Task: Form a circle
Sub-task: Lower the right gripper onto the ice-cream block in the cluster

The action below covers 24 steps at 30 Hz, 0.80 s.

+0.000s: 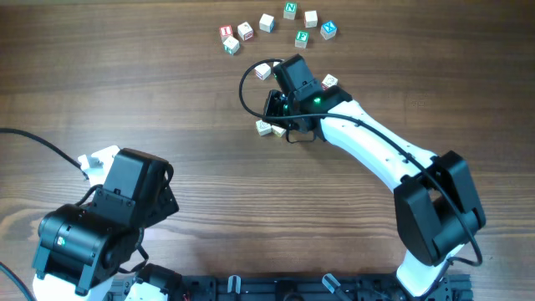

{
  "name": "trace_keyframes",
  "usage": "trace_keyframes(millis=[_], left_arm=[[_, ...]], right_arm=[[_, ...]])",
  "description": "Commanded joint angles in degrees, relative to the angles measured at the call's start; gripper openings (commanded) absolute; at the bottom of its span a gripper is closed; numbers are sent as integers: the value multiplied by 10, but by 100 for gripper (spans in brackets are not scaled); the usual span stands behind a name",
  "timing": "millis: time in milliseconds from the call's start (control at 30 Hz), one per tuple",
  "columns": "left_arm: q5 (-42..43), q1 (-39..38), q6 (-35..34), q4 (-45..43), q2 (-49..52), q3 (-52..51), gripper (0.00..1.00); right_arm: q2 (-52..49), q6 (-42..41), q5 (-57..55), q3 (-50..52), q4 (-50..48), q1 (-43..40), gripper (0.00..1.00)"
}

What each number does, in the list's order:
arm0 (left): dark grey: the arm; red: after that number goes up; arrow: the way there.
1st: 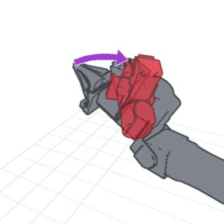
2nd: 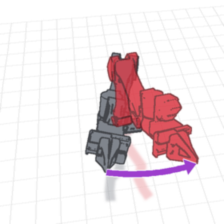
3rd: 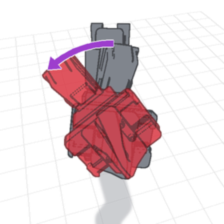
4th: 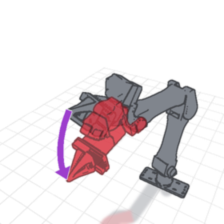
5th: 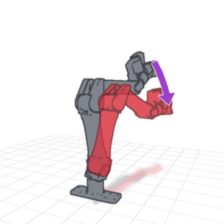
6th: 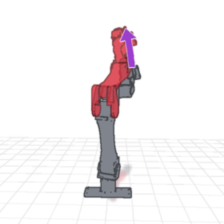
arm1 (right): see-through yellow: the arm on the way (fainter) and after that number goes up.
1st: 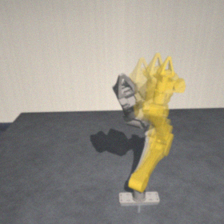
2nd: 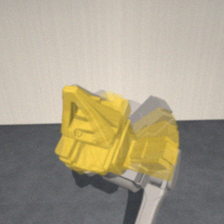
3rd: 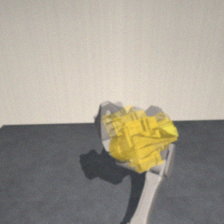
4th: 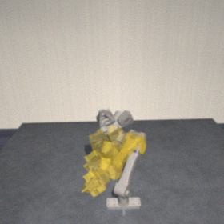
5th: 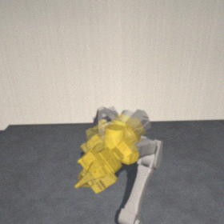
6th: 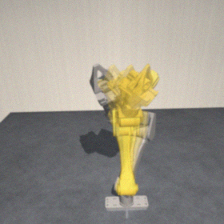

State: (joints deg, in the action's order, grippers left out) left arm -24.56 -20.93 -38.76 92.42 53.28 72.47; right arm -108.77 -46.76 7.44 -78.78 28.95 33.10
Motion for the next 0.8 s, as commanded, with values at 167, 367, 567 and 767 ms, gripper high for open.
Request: trace_keyframes(millis=[167, 367, 567, 767], left_arm=[[1, 3, -9, 0, -1, -2, 100], [1, 3, -9, 0, -1, -2, 100], [1, 3, -9, 0, -1, -2, 100], [1, 3, -9, 0, -1, -2, 100]], right_arm=[[-34, 82, -61, -10, -61, 31, 5], [-39, 121, -145, -10, -85, 74, 5], [-47, 57, -148, -9, -65, 42, 4], [-53, 47, -119, -4, -56, 19, 5]])
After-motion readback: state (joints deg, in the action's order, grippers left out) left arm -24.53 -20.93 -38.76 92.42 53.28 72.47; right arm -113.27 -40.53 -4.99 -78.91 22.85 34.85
